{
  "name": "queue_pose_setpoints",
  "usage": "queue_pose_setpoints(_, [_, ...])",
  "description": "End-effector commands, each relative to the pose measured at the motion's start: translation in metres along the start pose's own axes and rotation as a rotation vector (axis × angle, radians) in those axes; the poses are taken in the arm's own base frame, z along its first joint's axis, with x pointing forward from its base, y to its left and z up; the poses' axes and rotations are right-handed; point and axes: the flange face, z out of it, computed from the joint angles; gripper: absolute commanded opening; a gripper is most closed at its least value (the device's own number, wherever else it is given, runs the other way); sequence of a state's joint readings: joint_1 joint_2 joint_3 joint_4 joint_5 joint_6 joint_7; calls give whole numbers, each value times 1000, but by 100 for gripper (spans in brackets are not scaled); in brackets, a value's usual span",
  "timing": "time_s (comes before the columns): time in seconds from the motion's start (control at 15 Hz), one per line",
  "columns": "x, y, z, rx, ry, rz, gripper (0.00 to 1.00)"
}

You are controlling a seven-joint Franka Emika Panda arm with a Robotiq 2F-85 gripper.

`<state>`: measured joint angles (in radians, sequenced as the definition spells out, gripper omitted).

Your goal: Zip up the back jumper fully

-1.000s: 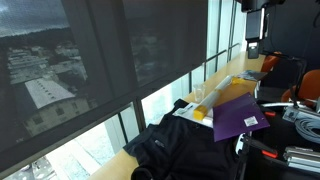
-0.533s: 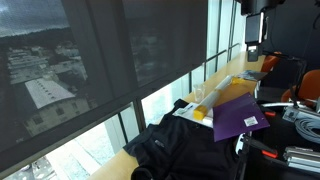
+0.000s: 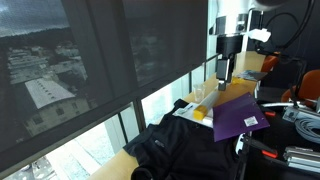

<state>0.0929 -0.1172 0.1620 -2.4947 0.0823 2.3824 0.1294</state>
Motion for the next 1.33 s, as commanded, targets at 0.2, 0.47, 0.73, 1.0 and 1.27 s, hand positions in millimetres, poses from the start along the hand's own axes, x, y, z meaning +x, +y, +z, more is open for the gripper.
queue_pose_setpoints(0.2, [84, 22, 87, -55, 58, -123, 100])
queue_pose_setpoints(0.47, [115, 37, 139, -70, 52, -150, 100])
queue_pose_setpoints(0.73, [133, 38, 184, -55, 21, -149, 100])
queue_pose_setpoints(1.0, [149, 40, 219, -56, 20, -136, 100])
queue_pose_setpoints(1.27, [162, 46, 246, -63, 17, -121, 100])
